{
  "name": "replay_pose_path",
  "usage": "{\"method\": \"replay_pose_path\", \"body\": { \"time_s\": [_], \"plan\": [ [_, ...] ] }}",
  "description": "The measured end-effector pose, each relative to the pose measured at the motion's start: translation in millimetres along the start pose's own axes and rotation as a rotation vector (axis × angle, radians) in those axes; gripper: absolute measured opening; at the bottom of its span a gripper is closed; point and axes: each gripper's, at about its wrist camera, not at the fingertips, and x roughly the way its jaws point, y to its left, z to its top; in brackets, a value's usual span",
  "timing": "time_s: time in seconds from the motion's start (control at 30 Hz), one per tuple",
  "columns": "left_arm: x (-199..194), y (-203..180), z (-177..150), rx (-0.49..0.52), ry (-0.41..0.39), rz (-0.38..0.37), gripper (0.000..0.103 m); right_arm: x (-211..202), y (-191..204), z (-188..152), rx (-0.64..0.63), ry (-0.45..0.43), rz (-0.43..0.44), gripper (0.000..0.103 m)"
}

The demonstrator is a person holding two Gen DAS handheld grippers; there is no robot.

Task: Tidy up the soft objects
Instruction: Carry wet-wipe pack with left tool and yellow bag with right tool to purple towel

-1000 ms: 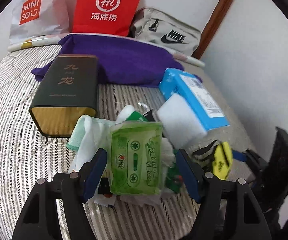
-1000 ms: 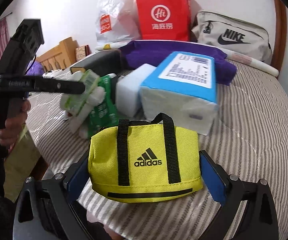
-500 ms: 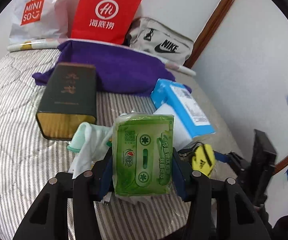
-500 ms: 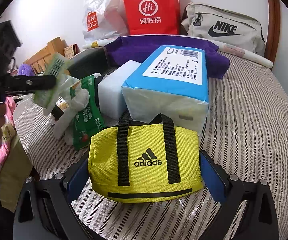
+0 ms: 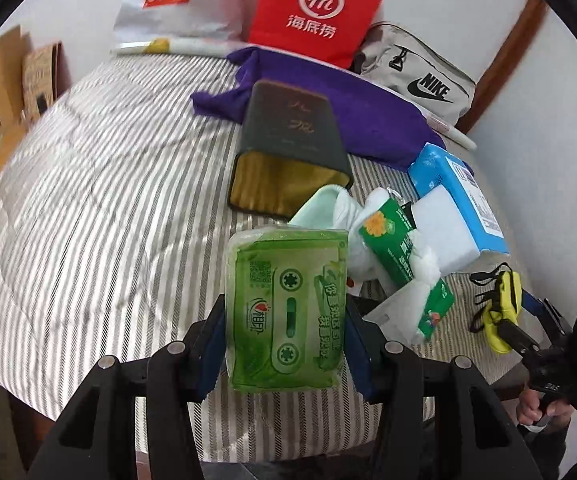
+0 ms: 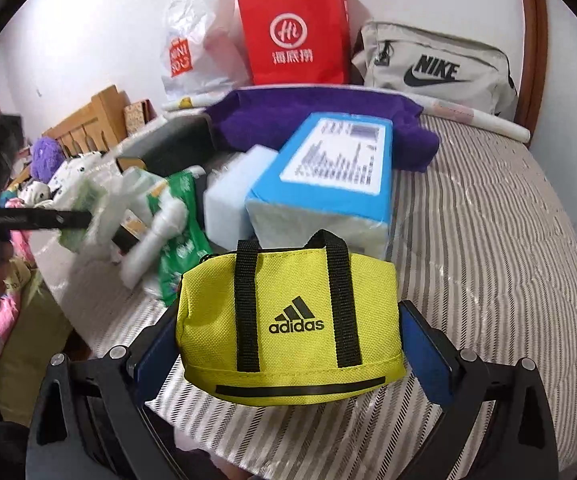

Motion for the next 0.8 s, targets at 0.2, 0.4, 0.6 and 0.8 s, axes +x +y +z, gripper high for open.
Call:
{"method": "replay_pose_path", "body": {
  "time_s": [0.2, 0.4, 0.6, 0.8],
  "plan": [
    [-18.8, -1.0, 4.8, 0.012, -0.024, 0.022, 0.05, -33.3, 5.6, 14.9, -0.018, -0.063, 0.028, 0.098],
    [-38.2, -7.3, 29.6, 0.018, -0.073, 0.024, 0.05, -52.9, 5.7, 47.9, -0.024, -0.116, 0.04, 0.098],
    [-38.9, -15.5, 66.5, 0.038, -0.101, 0.038, 0.05, -40.3, -3.5, 94.2, 0.009, -0.12, 0.004, 0.098],
    [-27.3, -19.8, 108.7, 0.052, -0.108, 0.049, 0.05, -19.4, -9.1, 140.4, 0.003, -0.125, -0.029, 0.098]
  ]
}}
